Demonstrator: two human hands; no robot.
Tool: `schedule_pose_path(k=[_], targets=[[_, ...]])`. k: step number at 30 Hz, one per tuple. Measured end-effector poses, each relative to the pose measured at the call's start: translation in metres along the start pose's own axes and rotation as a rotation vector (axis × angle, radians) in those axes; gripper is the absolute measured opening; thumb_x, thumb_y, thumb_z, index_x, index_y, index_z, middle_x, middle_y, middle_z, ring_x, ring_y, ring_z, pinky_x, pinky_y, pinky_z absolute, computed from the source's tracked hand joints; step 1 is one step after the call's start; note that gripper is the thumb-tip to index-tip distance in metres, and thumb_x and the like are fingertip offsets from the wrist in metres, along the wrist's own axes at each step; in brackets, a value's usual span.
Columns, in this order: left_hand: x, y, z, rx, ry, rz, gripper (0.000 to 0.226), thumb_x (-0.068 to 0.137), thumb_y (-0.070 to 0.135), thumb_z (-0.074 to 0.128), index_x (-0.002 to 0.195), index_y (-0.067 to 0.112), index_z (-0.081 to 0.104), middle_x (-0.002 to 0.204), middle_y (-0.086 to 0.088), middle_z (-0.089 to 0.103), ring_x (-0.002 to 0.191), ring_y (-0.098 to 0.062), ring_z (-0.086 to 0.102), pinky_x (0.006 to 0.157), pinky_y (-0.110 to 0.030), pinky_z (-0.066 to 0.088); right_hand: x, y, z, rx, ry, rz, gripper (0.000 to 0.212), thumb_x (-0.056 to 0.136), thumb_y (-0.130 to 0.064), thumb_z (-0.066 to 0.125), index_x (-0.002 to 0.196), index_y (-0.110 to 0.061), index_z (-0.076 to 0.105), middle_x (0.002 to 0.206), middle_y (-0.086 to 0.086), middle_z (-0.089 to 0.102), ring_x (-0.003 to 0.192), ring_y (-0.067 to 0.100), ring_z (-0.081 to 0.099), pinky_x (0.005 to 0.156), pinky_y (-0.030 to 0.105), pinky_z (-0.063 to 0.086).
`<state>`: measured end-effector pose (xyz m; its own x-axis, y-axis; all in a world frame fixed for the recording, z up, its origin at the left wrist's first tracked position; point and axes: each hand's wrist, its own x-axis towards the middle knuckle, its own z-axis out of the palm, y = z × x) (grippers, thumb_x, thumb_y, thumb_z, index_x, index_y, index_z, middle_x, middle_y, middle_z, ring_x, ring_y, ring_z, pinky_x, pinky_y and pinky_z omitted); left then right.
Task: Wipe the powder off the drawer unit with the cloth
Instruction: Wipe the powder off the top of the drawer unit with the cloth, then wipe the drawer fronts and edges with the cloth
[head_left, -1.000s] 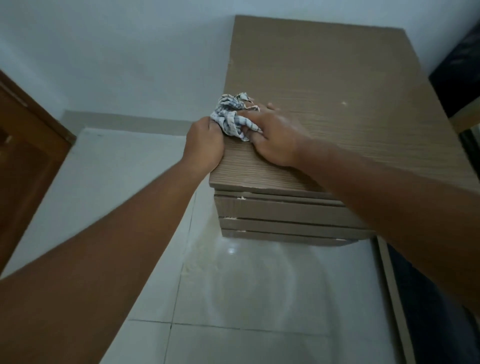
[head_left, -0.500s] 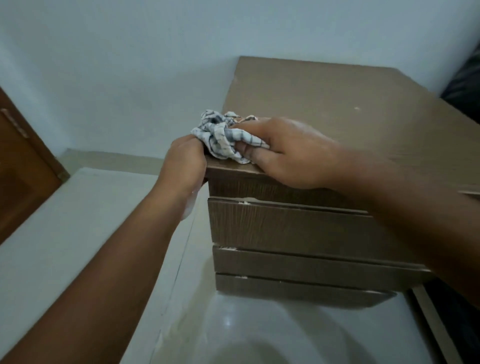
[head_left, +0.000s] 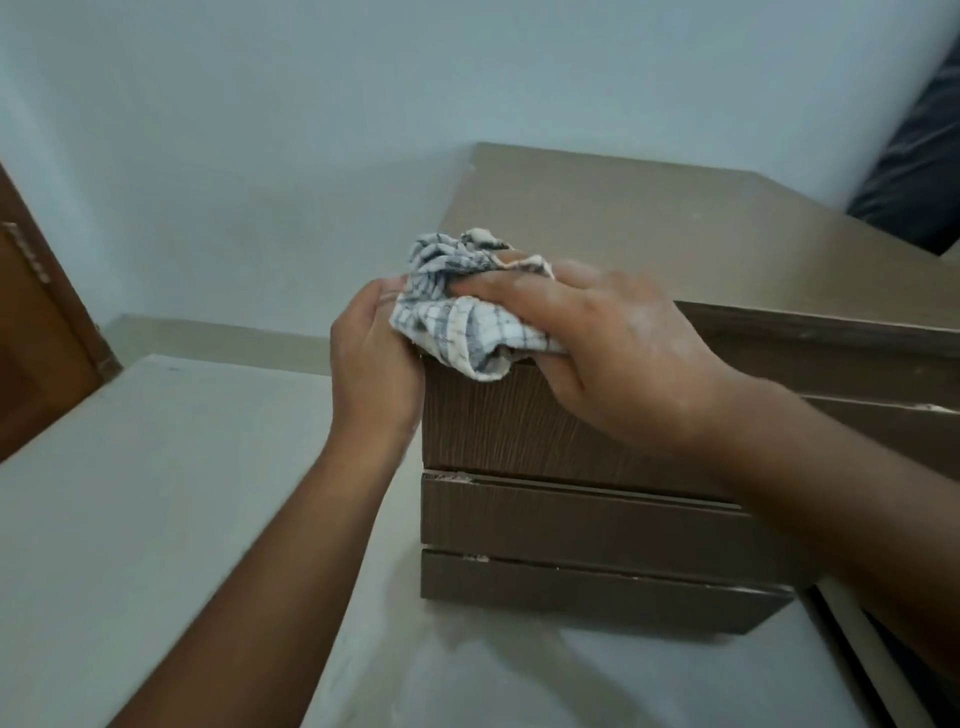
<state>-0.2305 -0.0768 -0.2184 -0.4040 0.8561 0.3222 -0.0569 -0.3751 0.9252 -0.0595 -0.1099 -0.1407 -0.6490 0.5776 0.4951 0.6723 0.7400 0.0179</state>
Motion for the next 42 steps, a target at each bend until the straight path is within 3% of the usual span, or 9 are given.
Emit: schedule_pose_path(k=[3,6,11,16,26,29,32,36,42], targets=[[-0.021,-0.009,-0.010,0.104,0.030,0.172,0.031,0.099,0.027,0.043,0.083,0.034,0.069,0.077,0.014,0.070,0.077,-0.005,0.065,0.068,-0.025,0.052,-0.034,-0.006,0.024,0.005,0.024,-0.053,0.046,0.090,-0.016,0.045,0.133,-0.013,0.061,0.133,0.013,0.063,0.117,0.032,0.064,0.088,0.044,0.059],[-0.037,-0.023,-0.013,0.285,0.059,0.282,0.026,0.101,0.027,0.046,0.102,0.017,0.070,0.092,0.004,0.072,0.086,-0.009,0.067,0.072,-0.025,0.055,-0.071,-0.012,0.054,0.117,0.023,0.017,0.050,0.089,-0.012,0.048,0.137,-0.014,0.058,0.138,0.011,0.059,0.118,0.026,0.063,0.090,0.039,0.058],[-0.048,-0.026,-0.018,0.426,0.049,0.401,0.023,0.101,0.013,0.055,0.119,0.009,0.069,0.116,-0.002,0.068,0.100,0.001,0.061,0.076,-0.004,0.051,-0.101,-0.008,0.068,0.315,0.402,0.233,0.054,0.083,0.005,0.053,0.136,-0.008,0.057,0.132,0.010,0.062,0.121,0.014,0.059,0.102,0.024,0.049],[-0.050,-0.030,-0.019,0.484,0.046,0.435,0.021,0.100,0.017,0.057,0.118,0.015,0.067,0.114,0.005,0.064,0.099,0.009,0.059,0.077,-0.004,0.053,-0.109,0.010,0.057,0.371,0.685,0.413,0.044,0.089,0.003,0.048,0.131,-0.005,0.060,0.122,0.004,0.066,0.108,0.014,0.063,0.093,0.037,0.054],[-0.073,-0.027,-0.016,0.297,0.135,0.447,0.023,0.098,0.007,0.058,0.118,0.000,0.067,0.106,-0.005,0.075,0.099,-0.005,0.072,0.083,-0.012,0.055,-0.052,-0.034,0.054,0.381,0.448,0.344,0.060,0.085,0.006,0.057,0.141,-0.014,0.055,0.134,0.015,0.057,0.120,0.024,0.058,0.104,0.034,0.049],[-0.078,-0.028,-0.022,0.339,0.133,0.481,0.020,0.096,0.008,0.059,0.113,0.002,0.069,0.091,-0.002,0.073,0.078,0.000,0.069,0.069,-0.013,0.053,-0.035,-0.053,0.069,0.147,0.251,0.314,0.054,0.091,-0.013,0.057,0.142,-0.027,0.051,0.134,0.007,0.058,0.121,0.023,0.056,0.112,0.053,0.035],[-0.081,-0.033,-0.026,0.399,0.130,0.491,0.018,0.097,0.010,0.058,0.109,0.004,0.070,0.078,0.000,0.068,0.064,0.006,0.058,0.059,-0.015,0.045,-0.032,-0.059,0.084,-0.084,0.248,0.302,0.043,0.094,-0.031,0.051,0.136,-0.027,0.057,0.122,0.002,0.062,0.106,0.023,0.058,0.098,0.046,0.035],[-0.082,-0.036,-0.020,0.403,0.132,0.560,0.033,0.099,0.009,0.056,0.130,0.005,0.065,0.110,0.002,0.074,0.091,0.008,0.066,0.081,-0.008,0.049,-0.042,-0.045,0.093,-0.163,0.372,0.310,0.037,0.090,-0.024,0.060,0.126,-0.018,0.062,0.112,0.006,0.063,0.097,0.025,0.057,0.087,0.040,0.037],[-0.079,-0.051,-0.020,0.527,0.086,0.765,0.044,0.098,0.012,0.063,0.138,-0.004,0.055,0.142,-0.019,0.056,0.129,-0.019,0.059,0.096,-0.038,0.058,-0.078,-0.004,0.092,-0.254,0.572,0.301,0.034,0.082,-0.013,0.063,0.116,-0.007,0.067,0.109,0.013,0.066,0.098,0.028,0.059,0.085,0.041,0.040]])
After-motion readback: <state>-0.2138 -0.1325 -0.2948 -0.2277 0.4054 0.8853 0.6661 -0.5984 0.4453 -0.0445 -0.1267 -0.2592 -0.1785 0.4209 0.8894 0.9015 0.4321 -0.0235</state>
